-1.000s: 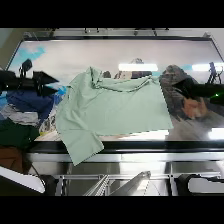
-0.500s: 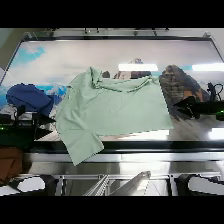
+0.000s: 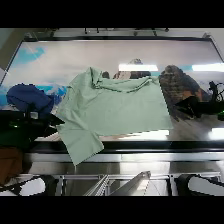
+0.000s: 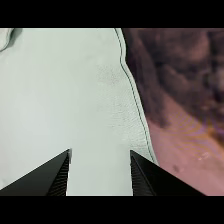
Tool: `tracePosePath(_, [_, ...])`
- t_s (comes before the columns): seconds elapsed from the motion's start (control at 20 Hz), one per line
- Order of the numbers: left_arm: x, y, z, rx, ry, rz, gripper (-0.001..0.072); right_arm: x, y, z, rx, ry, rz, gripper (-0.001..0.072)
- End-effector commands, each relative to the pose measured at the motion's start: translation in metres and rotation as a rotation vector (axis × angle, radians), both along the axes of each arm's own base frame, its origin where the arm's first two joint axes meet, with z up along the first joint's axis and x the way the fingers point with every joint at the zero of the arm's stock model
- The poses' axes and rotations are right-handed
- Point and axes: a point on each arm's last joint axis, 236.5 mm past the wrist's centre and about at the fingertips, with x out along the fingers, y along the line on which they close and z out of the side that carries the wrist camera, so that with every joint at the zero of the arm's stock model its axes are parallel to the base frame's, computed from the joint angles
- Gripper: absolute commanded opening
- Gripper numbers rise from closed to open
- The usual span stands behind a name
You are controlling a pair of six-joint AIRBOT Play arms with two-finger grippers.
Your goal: Fold the shirts.
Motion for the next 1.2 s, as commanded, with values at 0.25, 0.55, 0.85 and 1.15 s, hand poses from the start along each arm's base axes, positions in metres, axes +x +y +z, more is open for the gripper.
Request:
tracePosePath(0.25, [0.016, -0.039, 0.008, -0.128, -0.01, -0.145, 0.0029, -0.022, -0.019, -0.022, -0.084, 0.101, 0.011, 0.0467])
tracePosePath(0.55, [0.029, -0.035, 0.016, -0.124, -0.041, -0.157, 0.0029, -0.06, 0.003, -0.068, -0.047, 0.319, 0.12, 0.0501])
tracePosePath(0.85, [0.026, -0.037, 0.017, -0.133, -0.035, -0.165, 0.0029, -0.07, 0.074, -0.079, -0.021, 0.326, 0.33, 0.0331])
tracePosePath(1.15, [0.046, -0.059, 0.1, -0.396, -0.275, -0.187, 0.0028, -0.026, 0.114, 0.035, 0.259, -0.083, 0.362, 0.0024])
